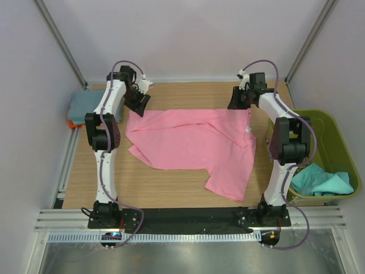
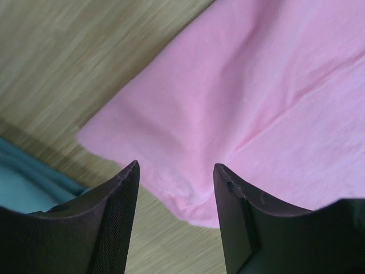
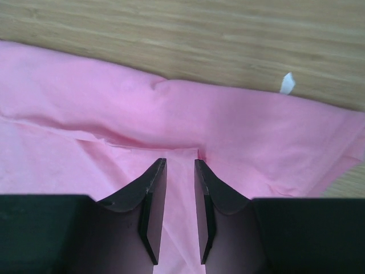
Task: Fold and stack the t-shirts
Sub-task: Fold the tshirt
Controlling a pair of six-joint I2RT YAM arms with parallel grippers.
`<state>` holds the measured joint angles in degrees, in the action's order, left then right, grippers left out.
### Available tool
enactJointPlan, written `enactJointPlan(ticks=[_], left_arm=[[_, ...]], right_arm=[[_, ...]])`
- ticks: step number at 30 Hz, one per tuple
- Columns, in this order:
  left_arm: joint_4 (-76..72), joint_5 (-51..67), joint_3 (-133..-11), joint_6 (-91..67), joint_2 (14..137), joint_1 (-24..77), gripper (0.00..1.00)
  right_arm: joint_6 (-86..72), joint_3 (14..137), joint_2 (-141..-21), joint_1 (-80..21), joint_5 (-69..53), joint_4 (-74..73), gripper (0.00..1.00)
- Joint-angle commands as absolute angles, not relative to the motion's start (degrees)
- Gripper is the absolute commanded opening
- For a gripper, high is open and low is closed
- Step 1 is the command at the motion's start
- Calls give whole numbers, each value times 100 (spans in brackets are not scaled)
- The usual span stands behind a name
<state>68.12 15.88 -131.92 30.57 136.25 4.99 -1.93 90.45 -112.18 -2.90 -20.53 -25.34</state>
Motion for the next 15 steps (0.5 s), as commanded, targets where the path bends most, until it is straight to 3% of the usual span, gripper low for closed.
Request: enactJointPlan(ticks=[1,15], left_arm=[[6900,1889,-13026,2576,13729,431,56],[6759,2022,-12630,2250,13869,422,52]], right_arm=[[-492,9343,-11399,-299,-2750,-2523,32],[-659,9158,-11769,-299,-2769,-2566,31]])
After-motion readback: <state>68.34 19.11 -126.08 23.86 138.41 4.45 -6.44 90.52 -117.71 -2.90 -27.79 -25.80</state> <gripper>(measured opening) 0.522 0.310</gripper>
